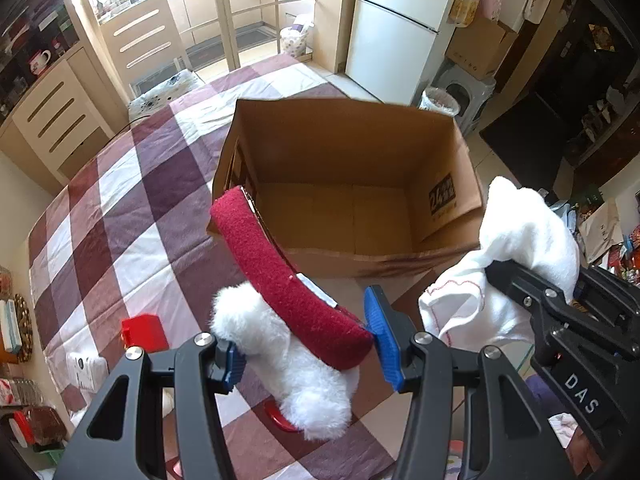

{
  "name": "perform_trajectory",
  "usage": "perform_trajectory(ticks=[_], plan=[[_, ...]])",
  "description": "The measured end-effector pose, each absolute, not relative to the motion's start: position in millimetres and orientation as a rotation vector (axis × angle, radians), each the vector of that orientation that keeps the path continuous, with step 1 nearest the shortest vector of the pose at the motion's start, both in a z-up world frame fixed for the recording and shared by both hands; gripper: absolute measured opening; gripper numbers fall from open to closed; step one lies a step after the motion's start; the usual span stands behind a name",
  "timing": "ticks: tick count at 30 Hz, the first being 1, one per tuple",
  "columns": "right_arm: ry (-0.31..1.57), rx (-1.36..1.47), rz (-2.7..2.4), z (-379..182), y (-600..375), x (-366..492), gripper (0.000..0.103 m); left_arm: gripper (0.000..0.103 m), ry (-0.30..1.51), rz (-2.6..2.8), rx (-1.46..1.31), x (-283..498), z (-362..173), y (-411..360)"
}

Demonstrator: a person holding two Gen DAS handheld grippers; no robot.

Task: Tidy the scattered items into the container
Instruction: 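Carry the stocking with the left gripper while the right gripper carries the cloth over the box opening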

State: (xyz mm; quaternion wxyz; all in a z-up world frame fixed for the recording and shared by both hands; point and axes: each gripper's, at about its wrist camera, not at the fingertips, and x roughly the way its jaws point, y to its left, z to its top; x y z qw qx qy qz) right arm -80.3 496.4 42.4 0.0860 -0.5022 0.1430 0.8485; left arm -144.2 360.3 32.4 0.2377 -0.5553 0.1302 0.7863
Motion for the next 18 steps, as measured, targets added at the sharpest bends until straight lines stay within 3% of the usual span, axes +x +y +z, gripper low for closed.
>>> perform_trajectory(ticks=[18], plan=[[0.359,-1.474,2.581,52,526,-156,0.024,0.055,0.272,2.076,-1.487,-230,40,402]])
